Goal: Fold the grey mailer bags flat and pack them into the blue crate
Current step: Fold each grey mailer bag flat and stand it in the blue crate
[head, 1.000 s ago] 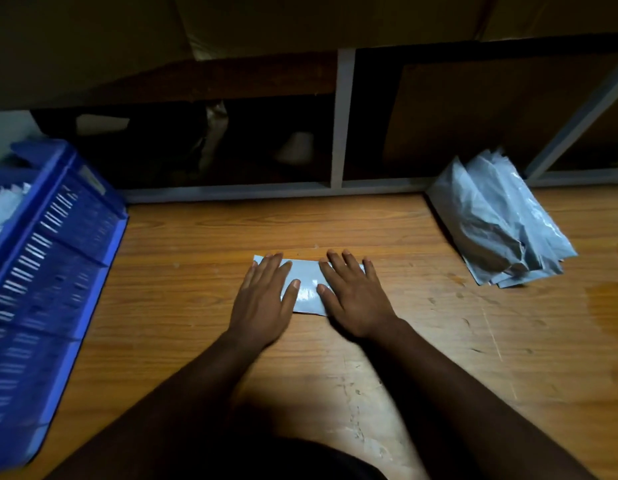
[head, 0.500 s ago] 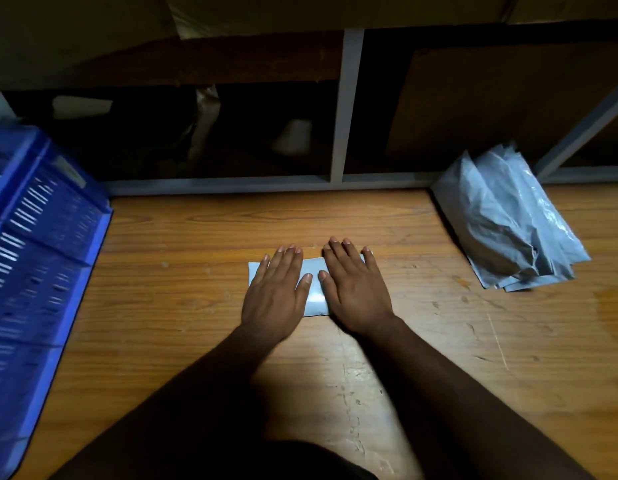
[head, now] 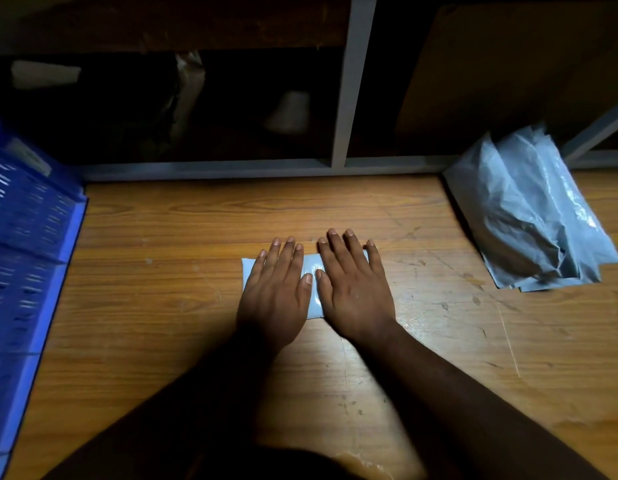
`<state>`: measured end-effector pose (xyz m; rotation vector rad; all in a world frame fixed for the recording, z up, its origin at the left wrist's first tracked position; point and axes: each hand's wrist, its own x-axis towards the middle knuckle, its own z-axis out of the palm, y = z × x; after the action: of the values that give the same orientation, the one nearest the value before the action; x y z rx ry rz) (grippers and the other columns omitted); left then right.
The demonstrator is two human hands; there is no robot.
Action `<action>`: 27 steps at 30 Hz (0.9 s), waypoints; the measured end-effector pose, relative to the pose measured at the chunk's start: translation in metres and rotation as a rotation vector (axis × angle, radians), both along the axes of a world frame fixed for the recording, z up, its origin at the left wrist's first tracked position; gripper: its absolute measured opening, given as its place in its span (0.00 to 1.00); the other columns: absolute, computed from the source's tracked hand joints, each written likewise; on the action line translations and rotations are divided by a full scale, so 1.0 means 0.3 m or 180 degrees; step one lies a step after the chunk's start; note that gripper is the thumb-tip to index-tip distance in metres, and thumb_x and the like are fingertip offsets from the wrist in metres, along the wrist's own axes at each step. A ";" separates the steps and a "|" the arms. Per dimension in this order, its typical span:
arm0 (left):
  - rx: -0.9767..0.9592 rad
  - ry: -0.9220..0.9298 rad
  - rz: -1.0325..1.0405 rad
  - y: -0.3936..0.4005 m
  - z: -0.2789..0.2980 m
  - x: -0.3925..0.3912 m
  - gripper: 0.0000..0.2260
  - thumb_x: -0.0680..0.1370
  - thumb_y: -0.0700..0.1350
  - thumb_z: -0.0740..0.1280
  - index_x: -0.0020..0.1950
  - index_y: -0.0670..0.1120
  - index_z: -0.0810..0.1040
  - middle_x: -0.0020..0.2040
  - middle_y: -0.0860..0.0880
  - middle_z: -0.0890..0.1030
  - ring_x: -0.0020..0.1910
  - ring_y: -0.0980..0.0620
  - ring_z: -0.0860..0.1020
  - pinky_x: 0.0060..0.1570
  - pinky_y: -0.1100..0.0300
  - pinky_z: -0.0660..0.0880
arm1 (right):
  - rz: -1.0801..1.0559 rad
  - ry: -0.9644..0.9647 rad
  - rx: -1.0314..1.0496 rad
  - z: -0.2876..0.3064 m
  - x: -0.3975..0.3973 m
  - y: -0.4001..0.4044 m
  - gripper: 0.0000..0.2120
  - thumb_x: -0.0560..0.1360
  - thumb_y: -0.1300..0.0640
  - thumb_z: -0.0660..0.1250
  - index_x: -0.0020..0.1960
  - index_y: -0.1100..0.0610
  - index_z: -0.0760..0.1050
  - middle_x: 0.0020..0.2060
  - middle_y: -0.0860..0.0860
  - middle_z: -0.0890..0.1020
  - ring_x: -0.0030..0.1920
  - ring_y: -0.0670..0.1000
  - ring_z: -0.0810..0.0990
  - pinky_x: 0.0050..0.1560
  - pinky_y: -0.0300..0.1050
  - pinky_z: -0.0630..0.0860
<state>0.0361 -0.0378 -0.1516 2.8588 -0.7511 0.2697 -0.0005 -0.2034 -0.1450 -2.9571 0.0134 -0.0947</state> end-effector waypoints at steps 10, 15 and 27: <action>0.0092 0.0208 0.0052 -0.007 -0.004 0.003 0.24 0.86 0.53 0.53 0.79 0.42 0.67 0.80 0.43 0.66 0.81 0.44 0.60 0.79 0.46 0.58 | 0.0018 0.0193 -0.0163 0.003 0.008 0.016 0.27 0.86 0.46 0.49 0.83 0.55 0.59 0.82 0.54 0.60 0.83 0.59 0.53 0.79 0.64 0.50; 0.0016 0.0713 0.0012 0.008 0.035 0.000 0.30 0.85 0.58 0.43 0.82 0.45 0.60 0.83 0.47 0.59 0.82 0.50 0.55 0.81 0.52 0.51 | 0.0128 0.0580 -0.0032 0.048 0.015 0.009 0.32 0.83 0.43 0.36 0.85 0.53 0.50 0.84 0.52 0.52 0.83 0.56 0.47 0.81 0.61 0.42; -0.0010 0.0510 0.0035 0.080 0.012 0.007 0.27 0.86 0.54 0.47 0.80 0.42 0.65 0.81 0.45 0.64 0.81 0.46 0.61 0.79 0.45 0.58 | 0.0296 0.0241 -0.0038 0.005 0.026 0.117 0.27 0.86 0.46 0.48 0.81 0.56 0.62 0.81 0.56 0.62 0.81 0.59 0.58 0.80 0.63 0.50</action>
<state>0.0381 -0.0136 -0.1478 2.8400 -0.7034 0.0421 0.0073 -0.1684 -0.1434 -2.9660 -0.1147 0.0300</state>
